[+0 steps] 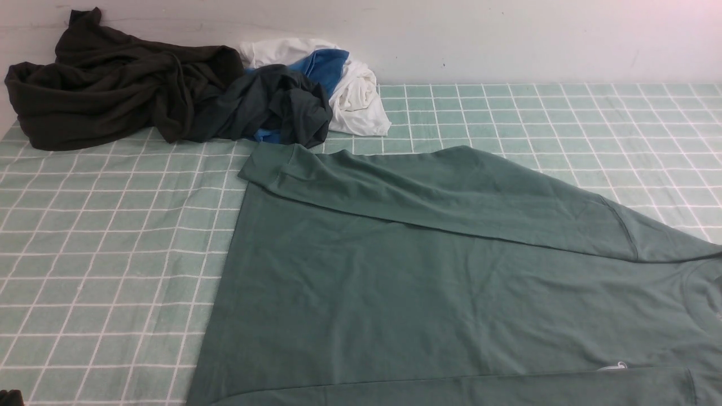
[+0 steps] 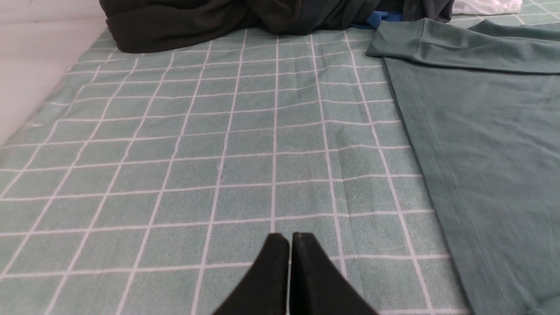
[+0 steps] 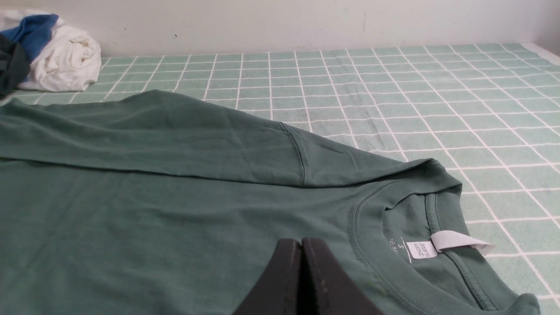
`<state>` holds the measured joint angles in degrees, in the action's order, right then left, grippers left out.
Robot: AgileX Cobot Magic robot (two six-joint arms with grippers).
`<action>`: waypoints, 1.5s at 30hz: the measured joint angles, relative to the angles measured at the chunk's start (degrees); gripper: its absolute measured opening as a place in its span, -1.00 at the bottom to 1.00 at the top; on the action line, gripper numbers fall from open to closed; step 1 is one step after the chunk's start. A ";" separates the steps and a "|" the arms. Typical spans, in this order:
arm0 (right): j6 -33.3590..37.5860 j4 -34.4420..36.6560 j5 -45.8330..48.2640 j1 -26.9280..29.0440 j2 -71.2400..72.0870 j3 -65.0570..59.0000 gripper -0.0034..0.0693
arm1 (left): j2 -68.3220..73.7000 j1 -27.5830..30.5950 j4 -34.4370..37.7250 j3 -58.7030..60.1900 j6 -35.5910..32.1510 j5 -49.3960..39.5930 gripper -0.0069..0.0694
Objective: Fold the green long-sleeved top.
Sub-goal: Use the left arm to clamp the cuff closest to it
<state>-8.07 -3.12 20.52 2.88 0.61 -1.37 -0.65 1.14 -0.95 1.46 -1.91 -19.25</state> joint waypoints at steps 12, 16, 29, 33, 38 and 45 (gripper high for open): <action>-0.05 0.00 -0.16 0.00 0.00 0.00 -0.95 | 0.00 0.00 22.97 0.19 10.71 1.46 -0.83; -0.87 1.38 -0.57 0.00 0.00 0.00 -0.95 | 0.00 0.00 34.20 0.19 13.69 1.50 -0.83; -16.88 42.49 -1.43 0.00 0.00 -0.05 -0.95 | 0.00 0.00 43.40 0.21 13.64 2.42 -0.83; -14.32 44.96 -1.96 0.00 0.00 -0.05 -0.95 | 0.00 0.00 43.60 -0.61 6.99 1.38 -0.83; -9.50 43.89 -0.86 0.00 0.00 -0.05 -0.95 | 0.00 0.00 43.18 -7.73 -8.11 -0.22 -0.83; 6.09 40.83 1.86 0.00 -1.58 6.49 -0.95 | 11.23 0.00 29.09 -23.97 -18.12 -15.24 -0.83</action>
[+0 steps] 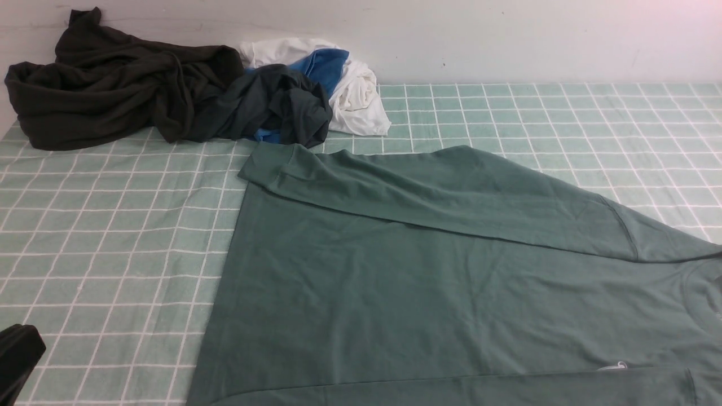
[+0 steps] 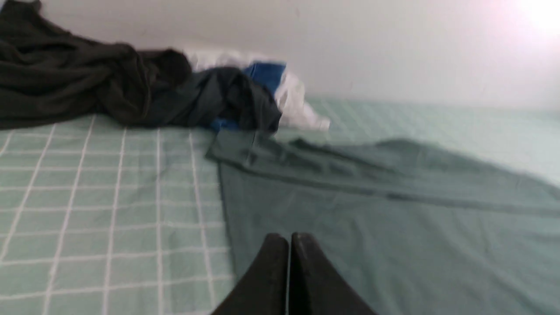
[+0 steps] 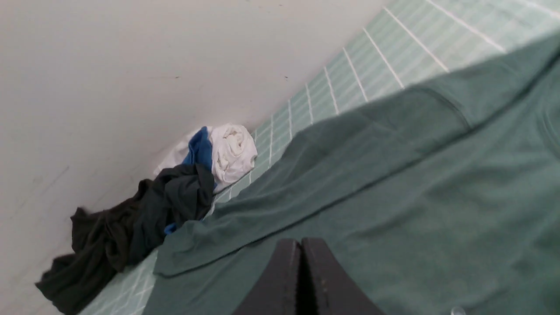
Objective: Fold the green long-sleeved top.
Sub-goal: Use the left arm to clamp the cuff closest to it
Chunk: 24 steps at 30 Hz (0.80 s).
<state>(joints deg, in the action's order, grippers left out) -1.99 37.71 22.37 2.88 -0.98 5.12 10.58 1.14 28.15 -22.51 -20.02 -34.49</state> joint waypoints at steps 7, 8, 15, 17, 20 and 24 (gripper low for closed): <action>16.05 -12.48 18.56 0.00 -23.87 26.83 -0.95 | 27.35 -2.74 -23.43 -25.57 4.67 -24.17 -0.83; 16.50 -12.81 20.29 0.00 -25.44 28.28 -0.95 | 28.03 -3.56 -24.32 -26.79 4.67 -24.74 -0.83; 20.96 -18.17 45.31 -9.38 -46.31 37.53 -0.95 | 46.30 -26.50 -30.40 -32.44 4.77 -33.33 -0.83; 21.08 -19.22 47.63 -12.39 -48.79 37.11 -0.95 | 49.76 -31.34 -31.22 -31.62 4.92 -33.28 -0.82; 21.08 -21.42 48.23 -17.55 -51.48 35.64 -0.95 | 56.30 -36.18 -31.82 -30.03 5.35 -32.89 -0.75; 21.08 -22.68 48.40 -19.91 -52.10 34.18 -0.95 | 63.56 -37.77 -31.76 -29.27 7.25 -31.02 -0.57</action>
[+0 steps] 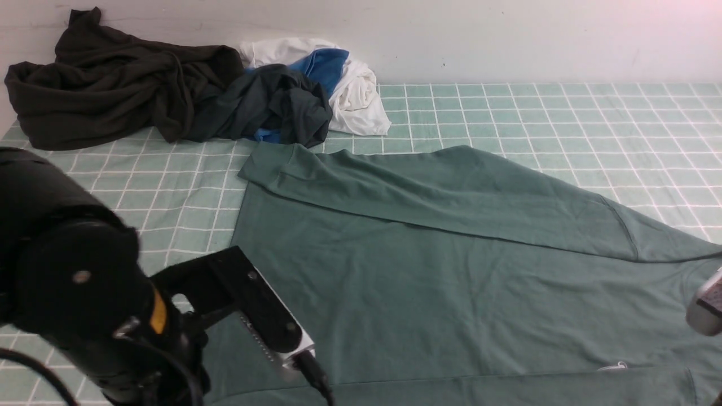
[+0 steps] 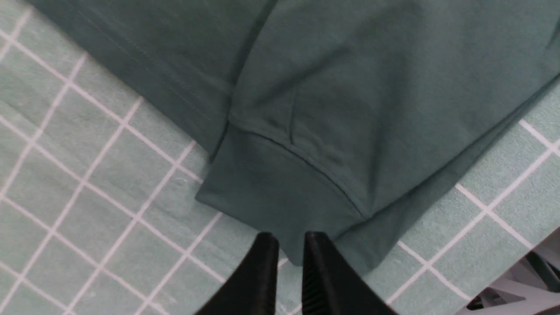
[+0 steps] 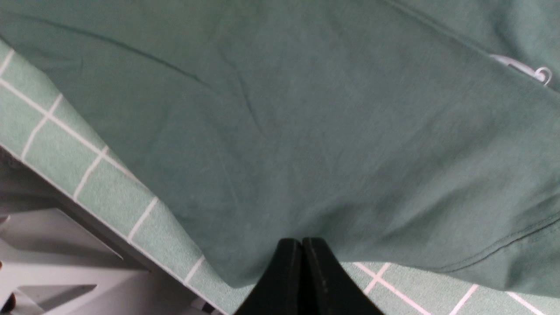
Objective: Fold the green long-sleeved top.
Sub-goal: Use the left arm to clamp the cuff closest to it, then use the left arm to drag and place the cuff at the centered position on the left edge of the fabric
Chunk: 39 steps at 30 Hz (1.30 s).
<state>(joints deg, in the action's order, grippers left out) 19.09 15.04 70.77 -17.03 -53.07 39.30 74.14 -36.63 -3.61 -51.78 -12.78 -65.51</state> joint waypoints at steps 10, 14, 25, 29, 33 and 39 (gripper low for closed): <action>0.00 0.31 -0.06 -0.12 0.00 -0.30 -0.95 | 18.15 0.00 -0.50 0.00 1.00 12.53 0.19; 0.00 0.46 -0.06 -0.12 0.00 -0.51 -0.95 | 23.22 0.00 -2.36 0.00 1.00 14.95 0.23; 0.25 0.79 -0.64 -0.12 0.00 -0.56 -0.95 | 25.37 -0.25 -0.53 -0.77 1.00 13.34 -0.58; 0.24 0.79 -1.50 -0.12 0.00 -0.56 -0.95 | 23.59 -0.25 -1.79 -0.92 1.00 12.38 -0.80; 0.24 0.74 -2.24 -0.12 0.00 -0.56 -0.95 | 20.67 -0.25 -1.93 -3.84 0.92 8.71 -0.82; -0.24 -1.85 -3.82 -0.12 0.00 -0.56 -0.95 | 19.99 -0.25 -3.64 -15.37 -1.61 2.53 -0.82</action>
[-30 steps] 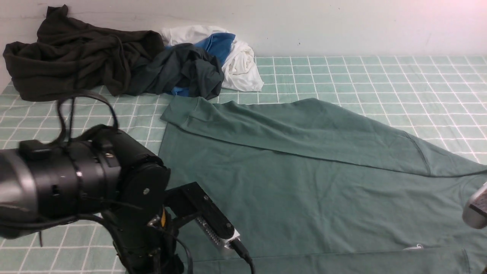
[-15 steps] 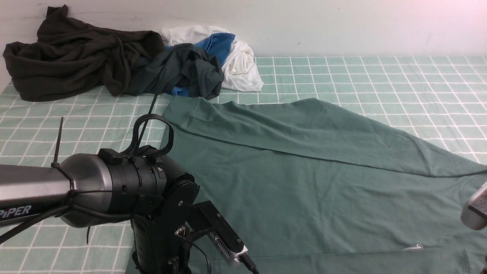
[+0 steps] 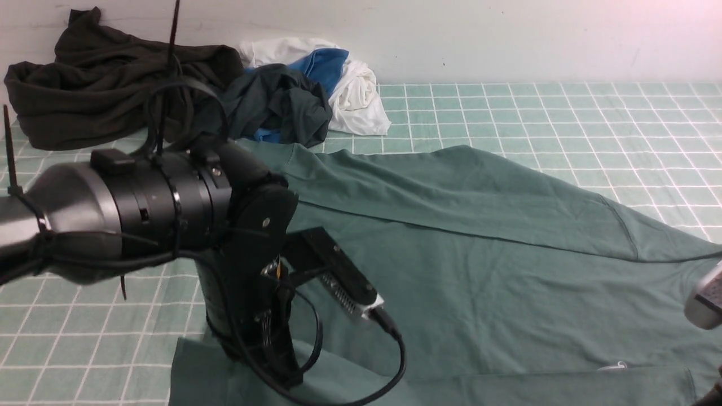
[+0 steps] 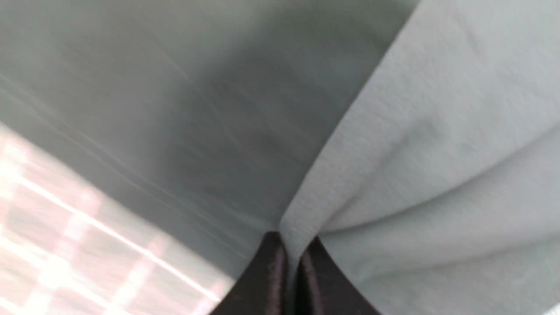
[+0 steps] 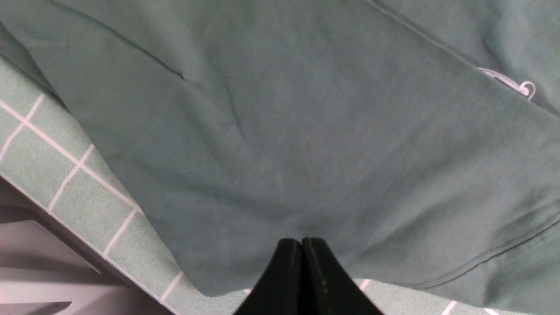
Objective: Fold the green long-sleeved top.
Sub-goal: Use the left arm to drag and place the cuff at the centered position on the left edge of the fabric
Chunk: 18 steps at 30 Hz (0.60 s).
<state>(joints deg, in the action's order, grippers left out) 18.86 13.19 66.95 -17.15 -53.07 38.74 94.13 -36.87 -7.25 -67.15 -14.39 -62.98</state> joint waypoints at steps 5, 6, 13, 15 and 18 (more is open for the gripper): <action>-5.03 -5.11 -3.07 0.00 0.00 -0.06 -0.95 | 1.99 1.18 -1.27 -11.42 -2.68 -3.00 -0.81; -6.29 -6.32 -3.92 0.00 0.00 -0.06 -0.95 | 2.72 1.90 -1.18 -13.42 -2.91 -3.43 -0.81; -18.86 -18.61 -6.67 0.00 -0.07 -0.06 -0.95 | 12.70 8.08 2.87 -28.84 -4.64 -6.49 -0.79; -21.77 -21.33 -6.60 0.00 -0.07 -0.06 -0.95 | 15.56 9.35 4.16 -31.27 -5.49 -6.49 -0.79; -25.05 -24.24 -6.40 0.00 -0.07 -0.06 -0.95 | 19.87 10.83 5.49 -34.30 -5.86 -6.49 -0.79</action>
<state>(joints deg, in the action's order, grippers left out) -6.19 -11.05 60.55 -17.15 -53.14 38.68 114.00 -26.04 -1.76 -101.46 -20.25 -69.47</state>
